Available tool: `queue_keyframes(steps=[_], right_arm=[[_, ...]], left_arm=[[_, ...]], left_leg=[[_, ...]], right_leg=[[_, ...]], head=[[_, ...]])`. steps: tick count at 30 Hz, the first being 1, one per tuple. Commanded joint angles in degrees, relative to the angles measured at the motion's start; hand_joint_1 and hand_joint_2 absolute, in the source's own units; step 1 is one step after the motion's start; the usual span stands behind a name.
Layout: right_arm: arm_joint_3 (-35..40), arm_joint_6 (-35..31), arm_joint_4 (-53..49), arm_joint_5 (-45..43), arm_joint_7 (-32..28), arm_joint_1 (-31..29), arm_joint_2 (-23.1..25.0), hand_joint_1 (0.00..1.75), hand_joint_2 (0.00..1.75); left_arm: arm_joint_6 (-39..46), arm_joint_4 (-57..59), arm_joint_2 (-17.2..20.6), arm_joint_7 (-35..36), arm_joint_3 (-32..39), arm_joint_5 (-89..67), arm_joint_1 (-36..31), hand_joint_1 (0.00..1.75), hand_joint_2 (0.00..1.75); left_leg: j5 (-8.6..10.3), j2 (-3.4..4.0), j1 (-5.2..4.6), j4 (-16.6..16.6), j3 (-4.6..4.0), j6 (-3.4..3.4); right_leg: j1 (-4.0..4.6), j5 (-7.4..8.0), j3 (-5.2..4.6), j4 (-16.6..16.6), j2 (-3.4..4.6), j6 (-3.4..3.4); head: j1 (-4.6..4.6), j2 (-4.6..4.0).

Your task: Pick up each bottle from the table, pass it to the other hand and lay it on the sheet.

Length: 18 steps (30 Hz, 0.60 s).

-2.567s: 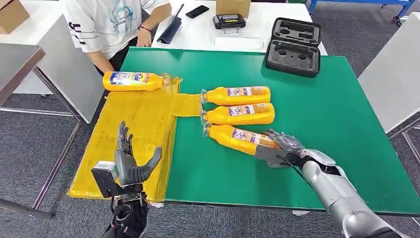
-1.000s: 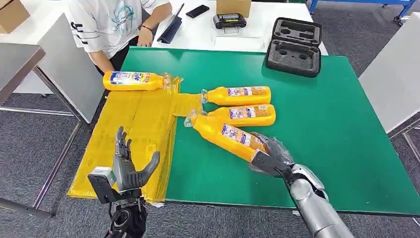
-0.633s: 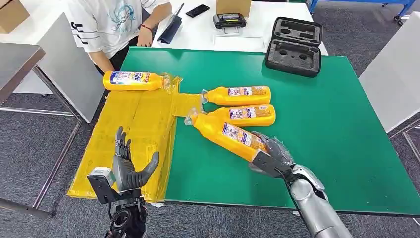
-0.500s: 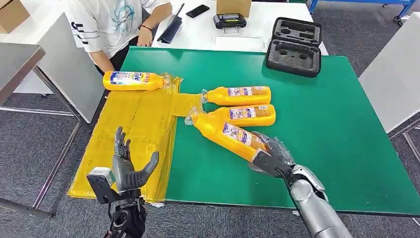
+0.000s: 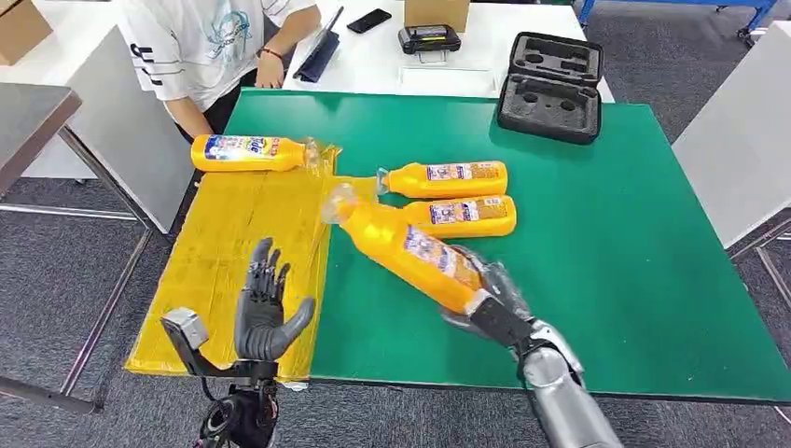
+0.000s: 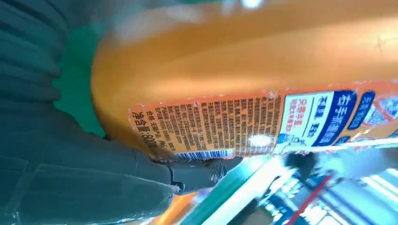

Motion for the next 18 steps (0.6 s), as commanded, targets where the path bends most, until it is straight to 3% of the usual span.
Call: queue_keyframes(steps=[1, 6, 8, 11, 13, 14, 18], right_arm=[[4.4, -0.3, 4.4, -1.4, -2.3, -1.7, 4.0, 1.75, 1.75], [5.1, -0.6, 8.4, -1.8, -4.3, -3.0, 5.1, 1.75, 1.75], [5.6, -0.5, 8.9, -1.7, -4.7, -2.9, 5.8, 1.75, 1.75], [6.5, 0.1, 9.9, -1.4, -4.6, -3.6, 6.7, 1.75, 1.75], [7.2, 0.6, 10.9, -1.3, -4.6, -4.4, 6.5, 1.75, 1.75], [7.5, 0.7, 11.4, -1.2, -4.7, -4.6, 6.3, 1.75, 1.75], [8.3, 1.5, 12.6, -1.6, -5.1, -4.8, 6.1, 1.75, 1.75]], left_arm=[[-7.1, 8.1, 2.6, 3.9, -4.6, 1.8, -3.7, 0.0, 1.75], [-10.2, 9.8, 2.8, 4.9, -5.4, 2.6, -4.1, 0.0, 1.75], [-10.6, 10.2, 2.9, 5.1, -5.8, 2.3, -4.5, 0.0, 1.75], [-11.4, 10.3, 3.1, 5.1, -6.4, 2.0, -5.3, 0.0, 1.75], [-12.9, 9.9, 3.4, 5.9, -6.6, 3.4, -5.8, 0.0, 1.75], [-13.7, 9.7, 3.5, 6.4, -6.8, 4.2, -5.9, 0.0, 1.75], [-14.3, 9.7, 3.5, 7.0, -6.9, 5.4, -6.1, 0.0, 1.75]], left_leg=[[-0.07, -0.14, 0.06, -0.1, 0.37, -0.11], [-0.06, 0.04, 0.08, -0.1, 0.2, -0.08], [-0.18, 0.02, 0.11, -0.1, 0.52, -0.15], [0.01, -0.16, 0.03, -0.1, 0.04, -0.05], [-0.2, 0.03, 0.13, -0.1, 0.52, -0.18], [-0.05, -0.07, 0.07, 0.0, 0.15, -0.09], [-0.09, -0.12, 0.11, 0.0, 0.3, -0.12]], right_leg=[[0.06, -0.13, 0.41, -0.1, -0.15, -0.13], [0.05, -0.03, 0.27, -0.1, 0.05, -0.08], [0.09, -0.16, 0.57, -0.1, 0.02, -0.17], [0.01, -0.02, 0.13, 0.0, -0.13, -0.06], [0.11, -0.16, 0.56, -0.1, 0.07, -0.2], [0.06, -0.04, 0.21, 0.0, -0.01, -0.1], [0.09, -0.1, 0.39, -0.1, -0.08, -0.13]], head=[[0.0, 0.0], [0.04, 0.0], [0.04, 0.0], [0.02, 0.0], [0.02, 0.0], [0.04, 0.0], [0.04, 0.0]])
